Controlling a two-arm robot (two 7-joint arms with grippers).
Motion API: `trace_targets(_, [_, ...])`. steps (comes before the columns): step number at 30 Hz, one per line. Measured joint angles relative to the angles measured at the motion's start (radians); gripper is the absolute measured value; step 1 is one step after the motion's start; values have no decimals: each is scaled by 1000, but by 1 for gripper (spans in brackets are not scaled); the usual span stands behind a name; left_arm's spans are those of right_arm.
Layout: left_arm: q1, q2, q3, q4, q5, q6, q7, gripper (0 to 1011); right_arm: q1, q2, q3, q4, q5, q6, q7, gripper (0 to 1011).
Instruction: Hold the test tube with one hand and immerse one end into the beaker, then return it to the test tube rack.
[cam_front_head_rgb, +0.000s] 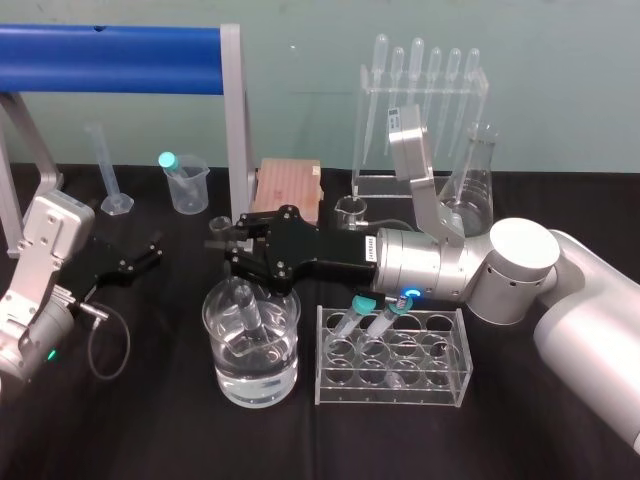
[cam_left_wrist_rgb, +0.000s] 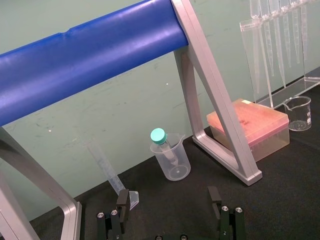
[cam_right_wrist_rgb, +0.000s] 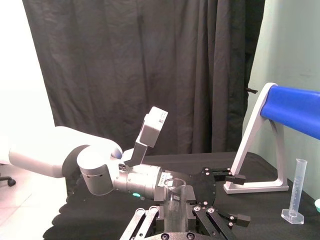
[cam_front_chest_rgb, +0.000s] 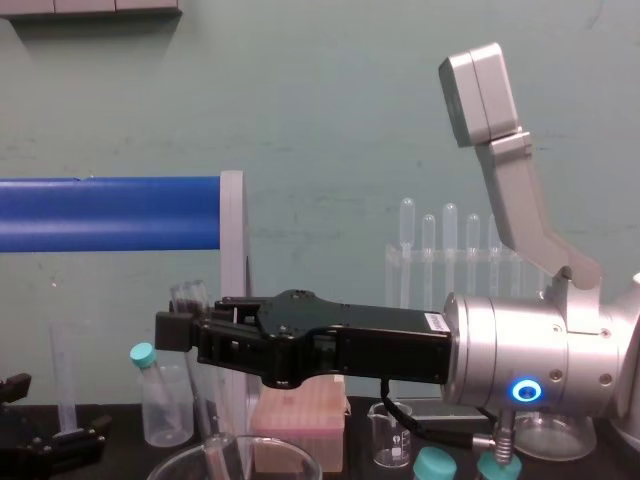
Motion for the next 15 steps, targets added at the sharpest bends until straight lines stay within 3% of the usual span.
trace_targets(11, [0, 0, 0, 0, 0, 0, 0, 1000, 0, 0, 0, 0, 0, -2, 1, 226])
trace_targets(15, [0, 0, 0, 0, 0, 0, 0, 1000, -5, 4, 12, -20, 0, -26, 1, 226])
